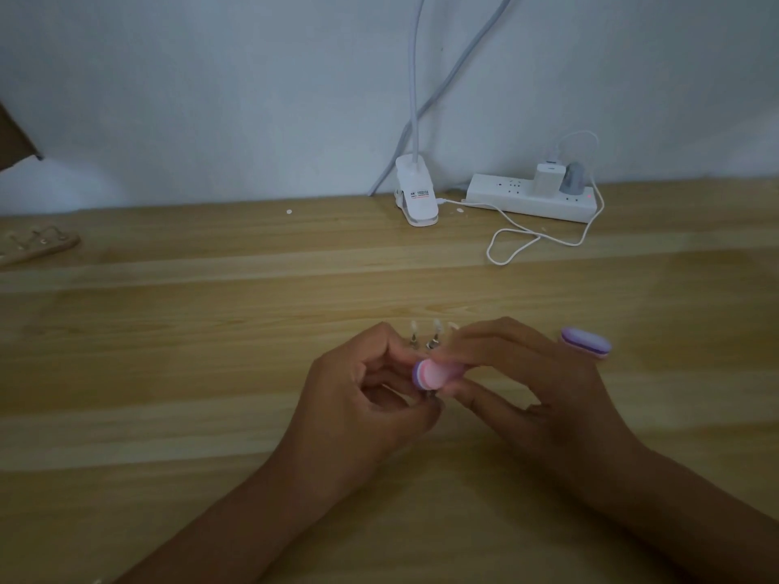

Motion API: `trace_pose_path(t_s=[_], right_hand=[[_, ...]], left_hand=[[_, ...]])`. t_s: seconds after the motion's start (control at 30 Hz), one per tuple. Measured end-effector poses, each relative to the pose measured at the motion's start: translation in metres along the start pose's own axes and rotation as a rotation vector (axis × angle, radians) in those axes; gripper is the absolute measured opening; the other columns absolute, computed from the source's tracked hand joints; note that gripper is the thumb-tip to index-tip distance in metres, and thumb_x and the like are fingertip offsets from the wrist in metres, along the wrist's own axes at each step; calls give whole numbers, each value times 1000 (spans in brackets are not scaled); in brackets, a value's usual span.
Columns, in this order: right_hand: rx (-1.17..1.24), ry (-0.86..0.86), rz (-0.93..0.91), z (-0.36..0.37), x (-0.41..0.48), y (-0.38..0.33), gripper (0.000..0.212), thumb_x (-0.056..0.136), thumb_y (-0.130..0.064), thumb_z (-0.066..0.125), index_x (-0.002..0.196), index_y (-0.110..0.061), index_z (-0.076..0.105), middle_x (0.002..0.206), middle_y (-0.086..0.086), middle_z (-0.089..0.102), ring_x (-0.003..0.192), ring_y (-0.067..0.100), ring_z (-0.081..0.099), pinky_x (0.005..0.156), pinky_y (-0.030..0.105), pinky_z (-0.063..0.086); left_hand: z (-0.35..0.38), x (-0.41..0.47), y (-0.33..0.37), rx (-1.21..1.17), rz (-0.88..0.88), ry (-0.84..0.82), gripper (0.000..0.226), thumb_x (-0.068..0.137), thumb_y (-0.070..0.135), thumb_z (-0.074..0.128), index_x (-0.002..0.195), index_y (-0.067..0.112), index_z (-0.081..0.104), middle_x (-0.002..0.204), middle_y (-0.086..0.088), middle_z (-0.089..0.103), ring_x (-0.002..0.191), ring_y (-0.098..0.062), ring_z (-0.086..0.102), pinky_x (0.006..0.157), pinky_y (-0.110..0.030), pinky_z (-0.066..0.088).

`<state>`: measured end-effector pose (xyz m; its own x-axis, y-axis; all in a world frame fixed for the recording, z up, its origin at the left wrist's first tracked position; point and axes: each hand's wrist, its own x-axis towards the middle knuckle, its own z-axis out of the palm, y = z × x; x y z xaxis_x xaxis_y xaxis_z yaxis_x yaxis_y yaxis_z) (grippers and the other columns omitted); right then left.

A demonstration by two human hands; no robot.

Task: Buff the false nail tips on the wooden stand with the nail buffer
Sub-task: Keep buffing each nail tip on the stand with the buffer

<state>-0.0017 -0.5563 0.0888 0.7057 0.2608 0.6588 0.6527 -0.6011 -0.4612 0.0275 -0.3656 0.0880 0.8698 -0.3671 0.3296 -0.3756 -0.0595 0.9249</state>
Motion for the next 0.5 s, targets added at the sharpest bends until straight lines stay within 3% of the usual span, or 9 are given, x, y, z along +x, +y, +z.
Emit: trace_pose_path(t_s=[0.07,0.2,0.33,0.5], right_hand=[[-90,1,-16,-5,1,5,14,92,-13,70,105,-13,75,105,-3,68,103,1,62,93,6,37],[-43,50,44,-9,2,8,25,87,1,74,105,-17,73,104,-5,69,101,6,66,89,21,50],[-28,38,-91,7,-2,-5,18,95,-15,63,109,-9,72,111,1,67,107,9,63,96,15,44],[-208,-15,-74,-8,1,8,17,93,-11,60,105,-7,72,106,1,66,100,8,60,95,4,32]], left_hand=[[-1,0,-1,11,-11,19,32,63,2,80,82,22,65,77,-1,71,64,-10,67,58,-18,51],[-1,2,-2,3,-38,28,31,60,2,79,80,21,65,72,-2,70,60,-9,64,56,-16,48],[1,0,3,-15,13,-2,29,63,0,78,75,19,62,68,-2,69,57,-7,60,51,-21,46],[-2,1,2,-22,-33,15,31,59,-1,79,79,19,66,73,-5,70,61,-11,64,55,-20,49]])
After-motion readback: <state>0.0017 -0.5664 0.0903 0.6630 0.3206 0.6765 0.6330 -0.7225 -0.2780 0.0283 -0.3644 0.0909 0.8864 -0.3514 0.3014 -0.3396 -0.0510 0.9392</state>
